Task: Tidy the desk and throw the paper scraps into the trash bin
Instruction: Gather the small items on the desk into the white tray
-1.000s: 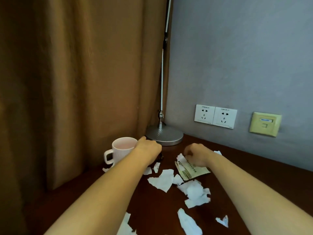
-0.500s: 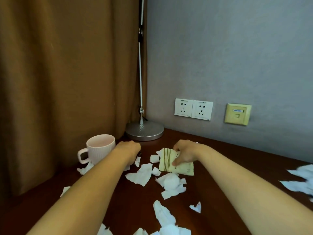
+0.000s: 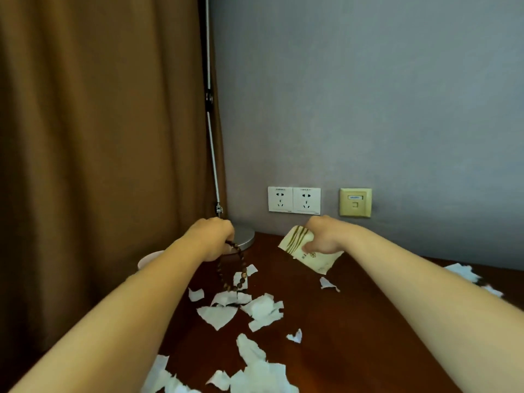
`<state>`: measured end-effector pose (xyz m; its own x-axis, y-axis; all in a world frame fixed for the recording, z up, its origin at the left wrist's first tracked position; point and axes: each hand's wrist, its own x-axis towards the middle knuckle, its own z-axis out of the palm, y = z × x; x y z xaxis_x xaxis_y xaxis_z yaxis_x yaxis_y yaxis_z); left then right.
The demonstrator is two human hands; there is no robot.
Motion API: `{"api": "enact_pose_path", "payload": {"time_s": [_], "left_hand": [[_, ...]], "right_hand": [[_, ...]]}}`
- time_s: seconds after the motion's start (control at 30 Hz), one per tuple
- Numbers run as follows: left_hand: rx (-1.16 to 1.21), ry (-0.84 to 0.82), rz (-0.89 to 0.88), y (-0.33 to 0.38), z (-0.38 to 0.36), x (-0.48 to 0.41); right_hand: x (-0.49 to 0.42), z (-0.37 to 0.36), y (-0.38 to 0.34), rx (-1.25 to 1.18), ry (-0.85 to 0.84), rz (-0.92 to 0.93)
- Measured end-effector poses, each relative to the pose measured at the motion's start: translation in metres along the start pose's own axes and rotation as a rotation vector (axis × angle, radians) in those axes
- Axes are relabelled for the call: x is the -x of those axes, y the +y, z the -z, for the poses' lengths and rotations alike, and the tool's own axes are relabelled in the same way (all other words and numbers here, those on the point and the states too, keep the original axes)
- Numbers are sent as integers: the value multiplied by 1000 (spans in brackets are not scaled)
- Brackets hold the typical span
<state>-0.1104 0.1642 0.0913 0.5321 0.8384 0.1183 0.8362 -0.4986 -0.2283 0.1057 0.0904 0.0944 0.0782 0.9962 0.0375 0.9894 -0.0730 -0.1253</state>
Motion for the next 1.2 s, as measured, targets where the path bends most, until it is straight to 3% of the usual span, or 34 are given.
{"api": "enact_pose_path", "payload": {"time_s": [0.33, 0.73, 1.2], "left_hand": [[64, 58, -169, 84, 91, 29], [106, 53, -449, 223, 130, 43], [679, 160, -620, 401, 138, -11]], "right_hand": [[90, 59, 43, -32, 69, -65], [183, 87, 133, -6, 133, -233], [285, 118, 305, -16, 342, -506]]}}
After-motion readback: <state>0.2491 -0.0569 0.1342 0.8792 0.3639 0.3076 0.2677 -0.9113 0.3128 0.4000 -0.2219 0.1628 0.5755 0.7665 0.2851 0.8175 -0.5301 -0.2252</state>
